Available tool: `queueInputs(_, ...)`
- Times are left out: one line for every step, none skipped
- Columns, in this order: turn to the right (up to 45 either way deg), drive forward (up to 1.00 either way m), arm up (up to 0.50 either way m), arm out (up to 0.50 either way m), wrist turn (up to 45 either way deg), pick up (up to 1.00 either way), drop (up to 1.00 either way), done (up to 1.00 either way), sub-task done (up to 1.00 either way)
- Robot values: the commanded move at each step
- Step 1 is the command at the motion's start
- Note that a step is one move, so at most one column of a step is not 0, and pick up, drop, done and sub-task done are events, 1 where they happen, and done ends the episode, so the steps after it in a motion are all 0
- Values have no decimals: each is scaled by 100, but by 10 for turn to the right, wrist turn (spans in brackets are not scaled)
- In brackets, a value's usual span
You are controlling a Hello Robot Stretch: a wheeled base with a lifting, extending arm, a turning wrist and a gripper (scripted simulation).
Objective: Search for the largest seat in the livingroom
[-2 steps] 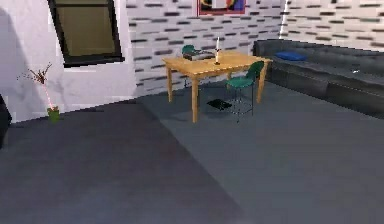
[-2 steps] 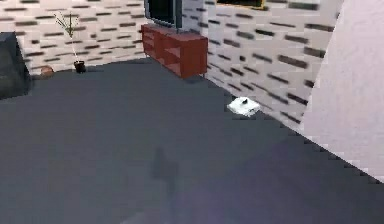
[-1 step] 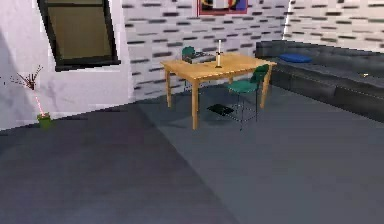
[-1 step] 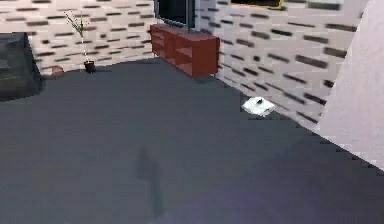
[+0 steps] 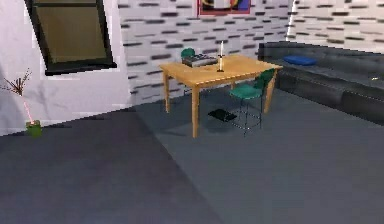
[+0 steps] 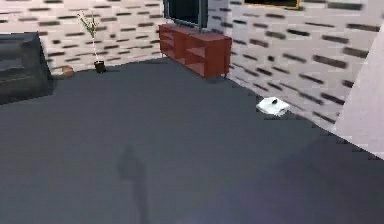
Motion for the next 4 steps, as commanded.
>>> queueInputs(120,0,0,0,0,0,0,0,0)
queueInputs(0,100,0,0,0,0,0,0,0)
queueInputs(60,0,0,0,0,0,0,0,0)
queueInputs(0,50,0,0,0,0,0,0,0)
